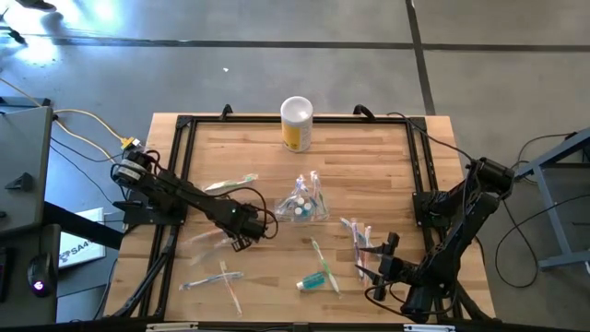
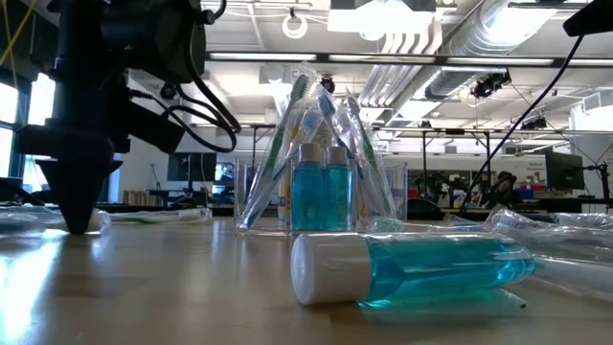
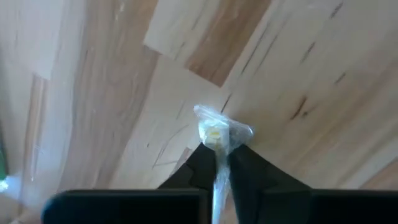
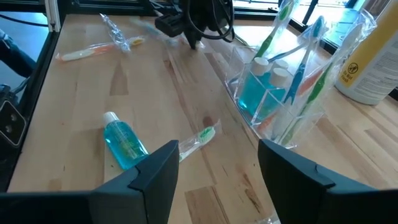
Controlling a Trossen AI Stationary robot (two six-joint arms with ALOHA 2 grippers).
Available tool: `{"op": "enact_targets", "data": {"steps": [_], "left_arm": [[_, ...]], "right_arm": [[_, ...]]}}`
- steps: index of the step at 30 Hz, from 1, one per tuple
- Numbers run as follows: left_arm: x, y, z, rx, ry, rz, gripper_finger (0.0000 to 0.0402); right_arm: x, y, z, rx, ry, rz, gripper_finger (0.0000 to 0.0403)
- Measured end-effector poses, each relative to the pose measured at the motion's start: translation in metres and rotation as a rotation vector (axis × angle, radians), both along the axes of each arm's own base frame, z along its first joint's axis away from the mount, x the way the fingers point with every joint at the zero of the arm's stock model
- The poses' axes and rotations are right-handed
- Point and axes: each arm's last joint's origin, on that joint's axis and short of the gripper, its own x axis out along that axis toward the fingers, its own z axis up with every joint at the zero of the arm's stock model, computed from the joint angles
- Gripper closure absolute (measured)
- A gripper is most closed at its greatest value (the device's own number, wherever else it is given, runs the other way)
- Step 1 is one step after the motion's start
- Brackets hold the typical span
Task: Pick & Place toothbrushing station
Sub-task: Put the orange toothbrush into the left part of the transparent organizer
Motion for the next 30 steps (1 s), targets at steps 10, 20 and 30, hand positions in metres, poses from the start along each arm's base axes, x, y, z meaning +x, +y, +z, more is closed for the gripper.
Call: {"op": "enact_targets", "data": {"steps": [10,20,30], "left_arm": [[0.041,-0.015,0.048,0.133,-0.217,-0.133,0.0394],[0.068,-0.041,0.125,0.139,-0.411,-0.237,0.0391],[0.082,-0.085,0.189,0.273,-0.763,-0.505,0.0391]], "right_arm": [[0.000,0.000,0.000,-0.002,-0.001,-0.001,0.0191],[0.000,0.000,0.000,0.003,0.007,0.003,0.0191],[0.002,0.001,-0.006,-0.014,0.015,-0.003,0.0191]]}}
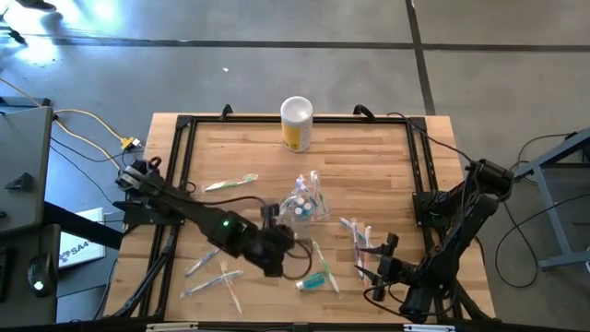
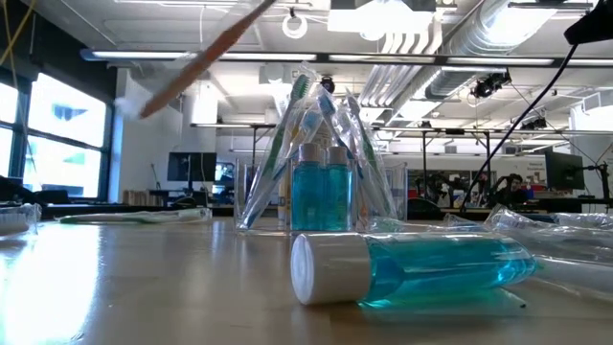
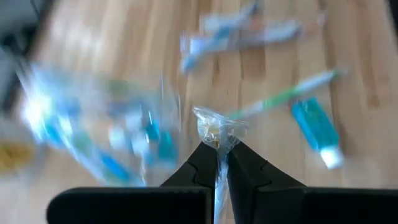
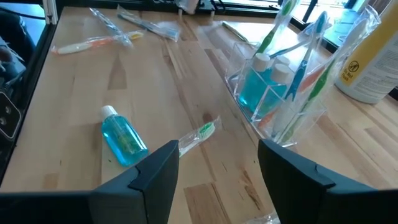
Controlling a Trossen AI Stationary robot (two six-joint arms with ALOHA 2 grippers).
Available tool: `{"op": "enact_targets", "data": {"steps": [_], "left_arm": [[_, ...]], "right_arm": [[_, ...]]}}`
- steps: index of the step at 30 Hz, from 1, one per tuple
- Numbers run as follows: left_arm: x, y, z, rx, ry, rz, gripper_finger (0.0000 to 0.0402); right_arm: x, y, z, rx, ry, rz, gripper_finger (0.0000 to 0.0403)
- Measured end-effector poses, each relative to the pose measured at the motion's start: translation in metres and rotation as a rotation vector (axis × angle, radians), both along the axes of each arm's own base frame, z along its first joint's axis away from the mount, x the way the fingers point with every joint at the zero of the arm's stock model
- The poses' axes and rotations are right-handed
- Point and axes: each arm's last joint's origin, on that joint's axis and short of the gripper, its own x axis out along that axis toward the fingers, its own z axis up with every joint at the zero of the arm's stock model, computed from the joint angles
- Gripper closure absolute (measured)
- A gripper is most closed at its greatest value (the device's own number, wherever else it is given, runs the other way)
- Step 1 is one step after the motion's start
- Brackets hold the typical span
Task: Pick & Place toothbrushing station
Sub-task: Put the orange toothbrush into the left part of the transparent organizer
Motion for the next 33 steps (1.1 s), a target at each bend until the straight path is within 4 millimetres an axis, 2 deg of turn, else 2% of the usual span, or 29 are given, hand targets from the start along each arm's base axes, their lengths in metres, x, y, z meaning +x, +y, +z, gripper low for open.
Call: {"op": "enact_targets", "data": {"steps": [3,7,12,19,23,28,33], "left_arm": [[0.006,-0.001,0.014,0.062,-0.087,-0.045,0.0391],[0.019,0.017,0.027,0.074,-0.182,-0.041,0.0391],[0.035,0.047,0.025,0.001,-0.223,0.004,0.0391],[0.048,0.070,0.009,-0.041,-0.272,0.005,0.0391],[0.043,0.072,-0.001,-0.040,-0.290,0.006,0.0391],[0.022,0.077,-0.001,-0.069,-0.385,-0.001,0.0391],[0.003,0.083,-0.021,-0.096,-0.488,-0.007,0.0391]], "right_arm": [[0.002,0.000,-0.002,-0.002,0.004,-0.005,0.0191],[0.002,0.000,-0.001,0.006,0.000,-0.006,0.0191],[0.002,0.001,-0.002,0.021,0.023,0.004,0.0191],[0.001,0.001,-0.003,0.040,0.055,0.020,0.0191],[0.000,0.003,-0.003,0.043,0.060,0.029,0.0191],[-0.004,0.006,-0.003,0.040,0.052,0.046,0.0191],[-0.004,0.007,-0.002,0.037,0.032,0.042,0.0191]]}}
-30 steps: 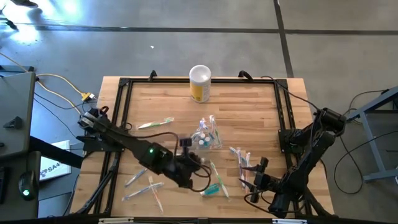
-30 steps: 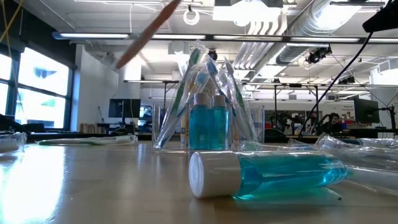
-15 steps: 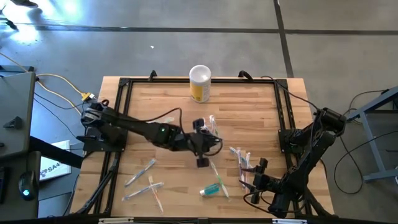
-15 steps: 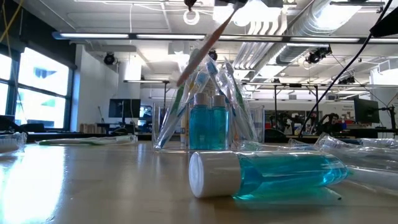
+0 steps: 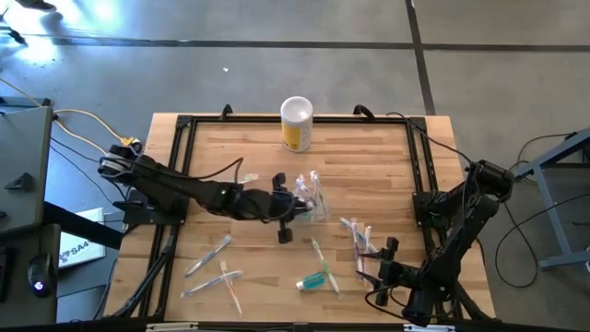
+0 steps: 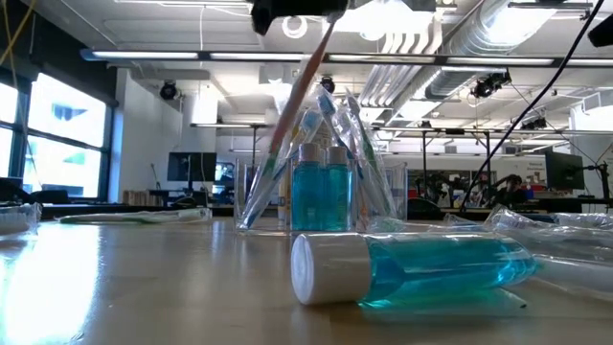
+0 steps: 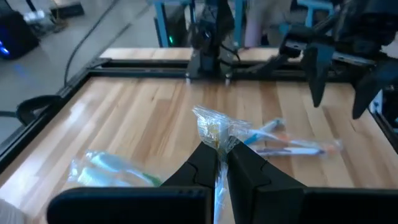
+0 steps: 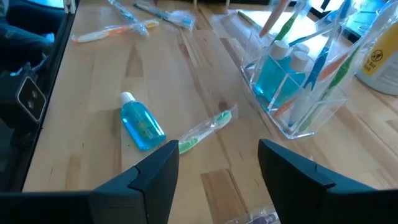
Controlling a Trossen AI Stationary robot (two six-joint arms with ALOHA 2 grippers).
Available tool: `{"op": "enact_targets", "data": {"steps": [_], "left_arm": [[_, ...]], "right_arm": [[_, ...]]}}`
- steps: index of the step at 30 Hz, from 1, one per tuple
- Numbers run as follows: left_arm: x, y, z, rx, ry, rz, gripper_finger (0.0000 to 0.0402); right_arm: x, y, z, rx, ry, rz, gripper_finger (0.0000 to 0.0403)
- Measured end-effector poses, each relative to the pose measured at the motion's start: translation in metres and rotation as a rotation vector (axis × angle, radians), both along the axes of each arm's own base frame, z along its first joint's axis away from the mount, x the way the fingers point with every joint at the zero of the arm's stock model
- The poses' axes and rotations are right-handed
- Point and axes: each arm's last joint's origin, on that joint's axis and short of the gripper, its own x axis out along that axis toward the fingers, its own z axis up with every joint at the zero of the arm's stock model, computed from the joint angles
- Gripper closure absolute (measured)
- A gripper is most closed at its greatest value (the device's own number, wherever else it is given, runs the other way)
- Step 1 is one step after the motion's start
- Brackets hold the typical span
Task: Pick & Place toothbrushing station
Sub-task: Put the orange toothbrush into the left part of the transparent organizer
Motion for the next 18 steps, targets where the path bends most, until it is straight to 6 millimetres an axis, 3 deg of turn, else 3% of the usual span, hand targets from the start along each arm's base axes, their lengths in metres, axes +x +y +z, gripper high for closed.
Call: {"op": "enact_targets", "data": {"steps": [10,18], "left_arm": [[-0.032,0.009,-0.041,0.011,-0.244,0.007,0.0391],[-0.039,0.017,-0.058,0.041,-0.235,0.090,0.0391]], "right_arm": [[0.006,-0.003,0.001,-0.011,-0.007,-0.014,0.0191],[0.009,-0.004,0.001,-0.005,-0.005,-0.021,0.0191]]}}
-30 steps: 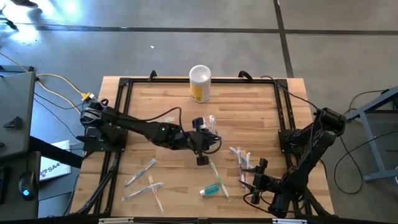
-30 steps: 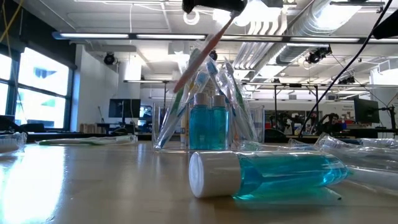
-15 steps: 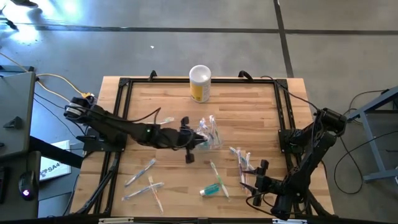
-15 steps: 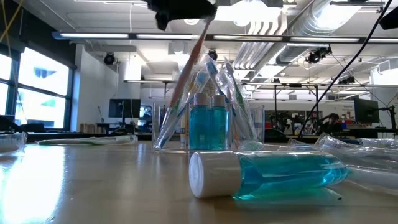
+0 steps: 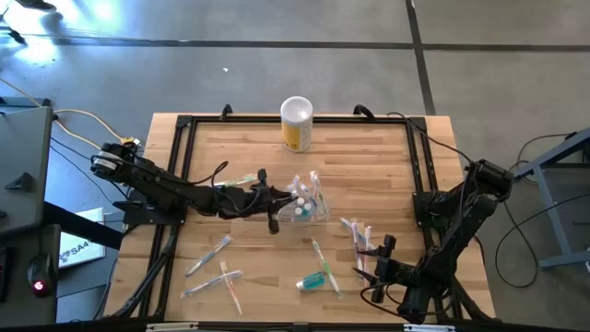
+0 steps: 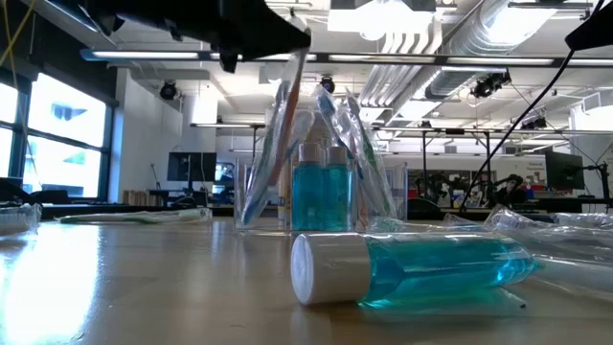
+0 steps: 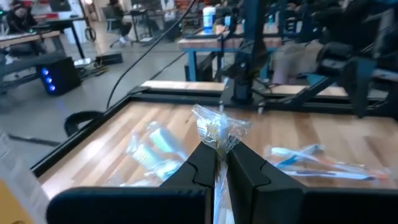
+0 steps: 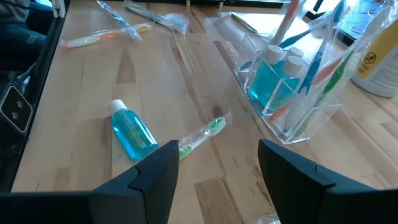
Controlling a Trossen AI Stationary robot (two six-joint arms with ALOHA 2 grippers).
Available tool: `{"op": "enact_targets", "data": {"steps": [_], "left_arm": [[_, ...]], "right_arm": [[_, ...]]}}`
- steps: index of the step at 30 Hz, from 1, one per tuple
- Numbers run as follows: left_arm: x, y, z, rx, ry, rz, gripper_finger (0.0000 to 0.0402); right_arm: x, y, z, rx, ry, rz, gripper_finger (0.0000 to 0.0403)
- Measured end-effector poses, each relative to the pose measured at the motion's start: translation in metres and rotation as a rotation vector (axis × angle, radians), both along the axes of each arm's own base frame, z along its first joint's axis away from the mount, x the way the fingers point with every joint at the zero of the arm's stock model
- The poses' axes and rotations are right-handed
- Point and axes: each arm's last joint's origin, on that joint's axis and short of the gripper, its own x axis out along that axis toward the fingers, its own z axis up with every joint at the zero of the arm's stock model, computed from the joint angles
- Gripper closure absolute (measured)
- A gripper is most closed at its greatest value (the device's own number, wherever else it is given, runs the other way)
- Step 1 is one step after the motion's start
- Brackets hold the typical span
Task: Pick & Place toothbrushing station
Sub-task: Put the orange toothbrush into the left part of the transparent organizer
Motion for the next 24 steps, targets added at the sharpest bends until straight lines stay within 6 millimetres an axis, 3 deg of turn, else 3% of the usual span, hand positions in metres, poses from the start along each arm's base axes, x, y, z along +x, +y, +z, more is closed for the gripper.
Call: {"op": "enact_targets", "data": {"steps": [7,17,24], "left_arm": [[0.000,-0.001,-0.003,-0.051,0.014,0.000,0.0391],[-0.006,-0.003,-0.032,-0.127,0.059,-0.004,0.0391],[-0.013,-0.002,-0.039,-0.163,0.025,-0.017,0.0387]], "right_arm": [[0.000,0.000,0.000,0.004,0.006,0.003,0.0191],[0.000,0.000,-0.001,0.011,0.017,0.008,0.0191],[0.000,0.000,-0.001,0.011,0.018,0.009,0.0191]]}}
